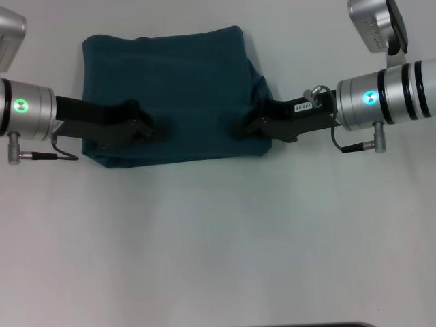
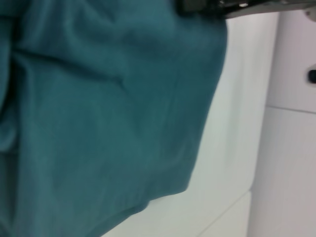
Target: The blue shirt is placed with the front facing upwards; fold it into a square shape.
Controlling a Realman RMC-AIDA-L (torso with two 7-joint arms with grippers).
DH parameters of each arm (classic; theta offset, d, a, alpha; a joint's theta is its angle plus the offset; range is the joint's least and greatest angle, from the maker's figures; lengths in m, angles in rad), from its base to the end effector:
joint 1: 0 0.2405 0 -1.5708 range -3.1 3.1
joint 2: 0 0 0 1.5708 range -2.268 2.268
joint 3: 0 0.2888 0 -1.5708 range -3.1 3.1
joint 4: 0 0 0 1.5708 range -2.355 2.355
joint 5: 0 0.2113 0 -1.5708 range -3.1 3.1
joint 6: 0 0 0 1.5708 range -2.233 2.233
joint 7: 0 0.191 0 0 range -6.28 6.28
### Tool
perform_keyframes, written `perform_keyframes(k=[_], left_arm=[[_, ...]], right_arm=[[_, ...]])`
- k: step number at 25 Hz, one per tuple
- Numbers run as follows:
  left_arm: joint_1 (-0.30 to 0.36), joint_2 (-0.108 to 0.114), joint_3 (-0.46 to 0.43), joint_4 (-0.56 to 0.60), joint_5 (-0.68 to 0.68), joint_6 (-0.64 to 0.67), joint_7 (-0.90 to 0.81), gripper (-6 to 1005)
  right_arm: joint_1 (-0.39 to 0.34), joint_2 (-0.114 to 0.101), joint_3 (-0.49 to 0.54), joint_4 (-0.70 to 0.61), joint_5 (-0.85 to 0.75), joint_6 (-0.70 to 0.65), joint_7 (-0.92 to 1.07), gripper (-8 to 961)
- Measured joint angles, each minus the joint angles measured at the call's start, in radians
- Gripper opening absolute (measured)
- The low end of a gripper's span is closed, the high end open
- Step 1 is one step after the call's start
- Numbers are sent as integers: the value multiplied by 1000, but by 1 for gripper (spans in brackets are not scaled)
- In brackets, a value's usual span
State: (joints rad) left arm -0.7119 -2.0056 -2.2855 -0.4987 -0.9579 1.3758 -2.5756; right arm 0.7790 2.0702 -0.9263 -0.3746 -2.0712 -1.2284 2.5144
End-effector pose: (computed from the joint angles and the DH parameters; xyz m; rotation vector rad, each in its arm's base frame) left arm -0.2741 0.3932 -0.0854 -2.2233 -2.1148 -0.3377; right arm 0.2433 0.3965 -0.1357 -2.2538 2.1101 0.4046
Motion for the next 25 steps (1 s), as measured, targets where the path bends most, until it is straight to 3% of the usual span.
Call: perform_keyframes(k=[7, 11, 16, 25], left_arm=[[-7, 9, 3, -4, 76, -56, -39, 0], [4, 14, -33, -34, 68, 7, -29, 0], [32, -10, -90, -145, 51, 110, -26, -1], [-16, -10, -48, -77, 89, -72, -41, 0]], right_arm=[[-3, -9, 2, 1, -38, 29, 15, 5], [-19, -19, 25, -28, -13, -47, 10, 5], [-59, -6, 43, -119, 80, -181, -6, 5], [-21, 12, -33, -77, 46, 17, -3, 8]])
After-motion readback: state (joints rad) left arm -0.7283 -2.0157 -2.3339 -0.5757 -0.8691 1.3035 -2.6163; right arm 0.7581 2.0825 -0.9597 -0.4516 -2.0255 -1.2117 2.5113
